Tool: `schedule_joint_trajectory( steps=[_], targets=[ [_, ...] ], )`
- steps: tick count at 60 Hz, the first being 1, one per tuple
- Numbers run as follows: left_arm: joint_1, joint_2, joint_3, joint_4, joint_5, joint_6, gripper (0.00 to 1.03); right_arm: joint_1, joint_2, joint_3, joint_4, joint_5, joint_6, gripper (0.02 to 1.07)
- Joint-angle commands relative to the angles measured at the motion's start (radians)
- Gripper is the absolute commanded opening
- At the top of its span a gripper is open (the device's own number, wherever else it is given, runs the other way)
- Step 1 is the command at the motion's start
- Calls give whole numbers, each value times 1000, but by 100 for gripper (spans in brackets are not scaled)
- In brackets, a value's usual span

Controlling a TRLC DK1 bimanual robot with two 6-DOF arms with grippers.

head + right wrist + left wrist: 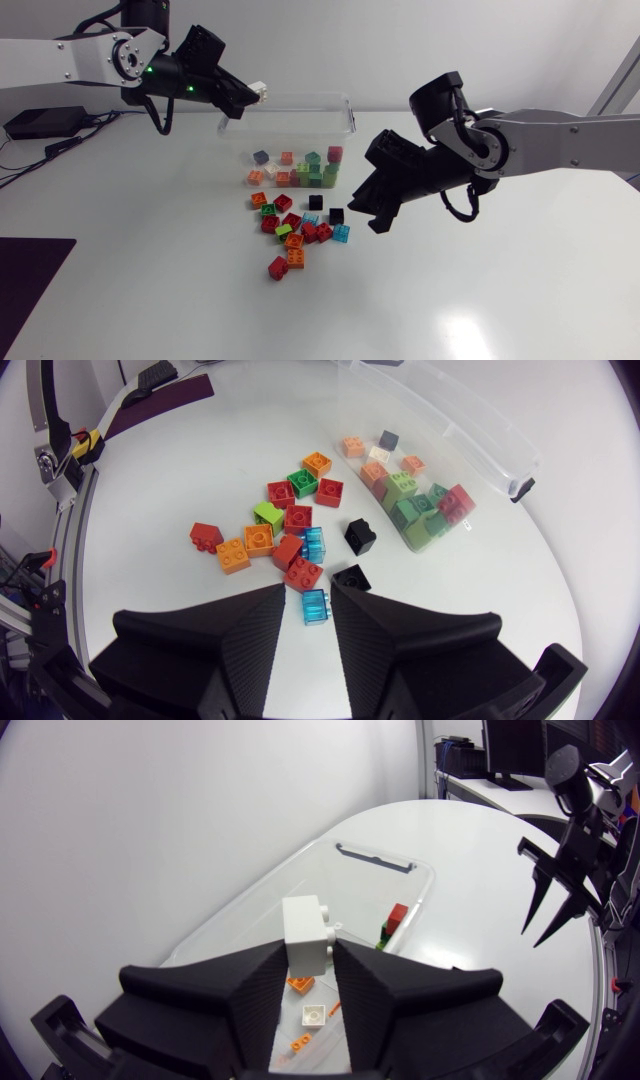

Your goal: Place the duplo bricks in the container

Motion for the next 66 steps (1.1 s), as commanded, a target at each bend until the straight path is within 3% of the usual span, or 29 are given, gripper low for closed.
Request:
schedule_joint_trajectory(
  steps=[1, 10, 13, 17, 18, 19, 22, 33, 41, 51, 58, 66],
  targets=[
    [-9, 65, 64, 19, -28, -46, 31, 4, -10, 19, -20, -8, 18, 39],
    [0, 168, 186, 17, -69, -83, 33, 1, 43, 13, -8, -8, 6, 40],
    [0, 206, 228, 12, -91, -106, 55, -2, 63, 6, 13, -6, 6, 47],
    [-2, 237, 261, 3, -129, -112, 97, -2, 97, 1, 26, -3, -2, 74],
    [-2, 238, 262, 3, -134, -112, 100, -3, 108, -2, 29, -2, -3, 80],
    [-2, 240, 262, 3, -140, -114, 100, -3, 119, -2, 33, 1, -6, 86],
    [-3, 235, 259, 3, -144, -117, 100, -3, 146, -7, 44, 1, -20, 92],
    [15, 126, 186, 11, -169, -126, 100, -22, 266, 10, 93, 1, -45, 92],
    [35, -43, 41, -3, -169, -126, 99, -28, 320, 21, 116, -3, -51, 92],
    [49, -213, -115, -90, -171, -91, 99, -23, 385, 35, 151, -3, -48, 91],
    [46, -313, -250, -169, -172, -57, 99, -16, 439, 65, 171, 3, -40, 80],
    [24, -397, -407, -216, -172, -14, 99, -14, 467, 87, 178, 1, -35, 59]
  ],
)
